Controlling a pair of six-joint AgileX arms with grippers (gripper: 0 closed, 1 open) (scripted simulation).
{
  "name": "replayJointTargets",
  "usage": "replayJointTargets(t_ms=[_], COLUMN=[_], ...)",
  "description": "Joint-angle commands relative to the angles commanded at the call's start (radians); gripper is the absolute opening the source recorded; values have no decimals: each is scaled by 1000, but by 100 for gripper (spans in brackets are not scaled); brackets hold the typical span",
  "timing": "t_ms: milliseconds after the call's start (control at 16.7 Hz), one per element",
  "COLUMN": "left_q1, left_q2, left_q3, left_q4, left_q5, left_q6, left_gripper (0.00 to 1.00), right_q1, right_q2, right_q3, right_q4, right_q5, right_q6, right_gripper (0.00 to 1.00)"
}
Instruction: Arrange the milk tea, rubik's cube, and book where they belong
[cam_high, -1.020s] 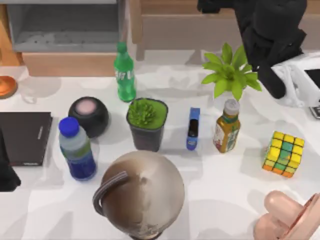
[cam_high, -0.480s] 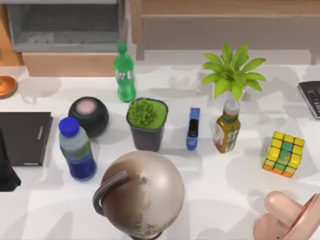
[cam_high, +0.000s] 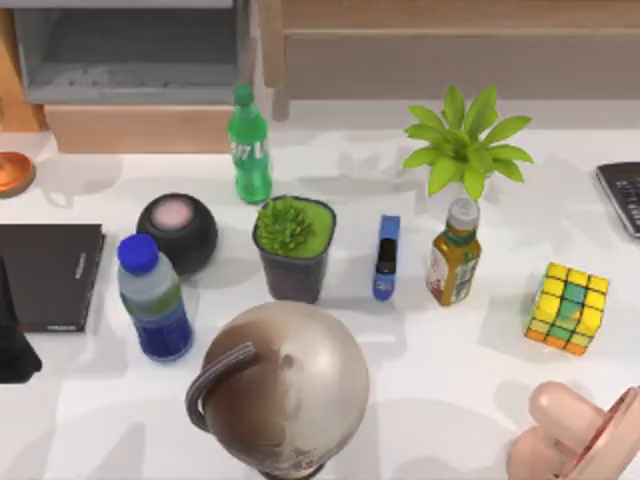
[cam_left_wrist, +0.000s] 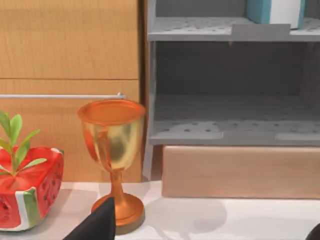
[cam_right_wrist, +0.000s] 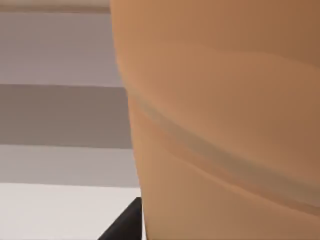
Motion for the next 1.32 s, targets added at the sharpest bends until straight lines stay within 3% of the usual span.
replayJointTargets(t_ms=[1260,1320], left_q1=[0,0], left_q2=[0,0], left_q3=[0,0], left_q4=[0,0], left_q5=[0,0], left_q6=[0,0], left_gripper=[100,100], right_q1=[-5,-5], right_q2=[127,127], right_q3=[-13,-13], right_q4=[131,131], right_q5=[-3,-3], right_q6=[-3,-3], right_gripper=[0,8])
